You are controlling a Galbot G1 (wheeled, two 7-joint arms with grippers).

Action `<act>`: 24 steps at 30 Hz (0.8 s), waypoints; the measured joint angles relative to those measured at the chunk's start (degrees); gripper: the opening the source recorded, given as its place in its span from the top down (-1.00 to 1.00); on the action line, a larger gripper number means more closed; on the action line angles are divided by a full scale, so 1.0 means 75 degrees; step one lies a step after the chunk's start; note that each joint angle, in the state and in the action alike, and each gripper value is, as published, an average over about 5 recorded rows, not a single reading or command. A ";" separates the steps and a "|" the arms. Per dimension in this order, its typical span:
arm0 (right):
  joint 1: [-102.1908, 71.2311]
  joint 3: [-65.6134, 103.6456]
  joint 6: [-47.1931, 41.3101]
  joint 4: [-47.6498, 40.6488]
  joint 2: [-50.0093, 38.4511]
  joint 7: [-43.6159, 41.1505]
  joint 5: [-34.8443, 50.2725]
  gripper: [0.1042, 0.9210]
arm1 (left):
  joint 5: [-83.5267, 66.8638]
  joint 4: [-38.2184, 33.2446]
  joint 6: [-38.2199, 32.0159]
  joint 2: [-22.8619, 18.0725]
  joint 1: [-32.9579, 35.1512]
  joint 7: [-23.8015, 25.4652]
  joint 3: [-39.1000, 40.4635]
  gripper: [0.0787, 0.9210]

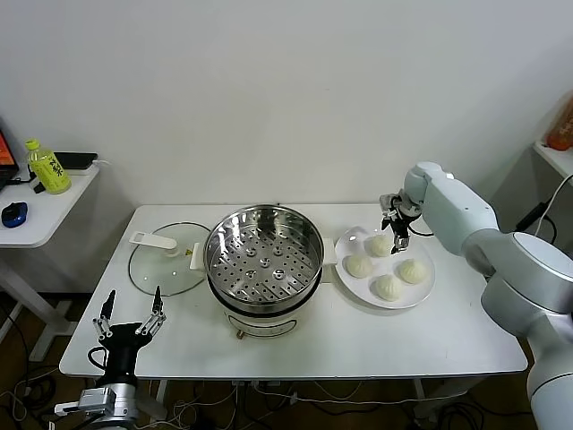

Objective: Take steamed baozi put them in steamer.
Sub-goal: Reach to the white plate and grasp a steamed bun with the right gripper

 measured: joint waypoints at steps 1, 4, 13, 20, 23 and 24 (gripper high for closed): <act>-0.0017 0.0057 0.0018 -0.0041 0.0023 0.0017 -0.0028 -0.76 | -0.0006 0.0001 -0.0003 0.0000 0.0006 0.0000 -0.0002 -0.77; -0.0068 0.0216 0.0071 -0.0164 0.0081 0.0068 -0.0121 -0.76 | -0.0032 0.0002 -0.0006 0.0002 0.0015 0.0000 -0.0009 -0.77; -0.0151 0.0717 0.0215 -0.0508 0.0227 0.0258 -0.0500 -0.76 | -0.0059 0.0021 -0.0010 0.0003 0.0030 0.0000 0.0000 -0.77; -0.0239 0.0962 0.0245 -0.0651 0.0316 0.0394 -0.0720 -0.76 | -0.0065 0.0036 -0.0027 -0.0012 0.0053 0.0001 0.0016 -0.77; -0.0256 0.1059 0.0246 -0.0703 0.0353 0.0442 -0.0805 -0.76 | -0.0070 0.0036 -0.0037 -0.0014 0.0067 0.0001 0.0014 -0.77; -0.0258 0.1089 0.0247 -0.0718 0.0361 0.0454 -0.0829 -0.76 | -0.0072 0.0036 -0.0039 -0.0014 0.0072 0.0001 0.0013 -0.77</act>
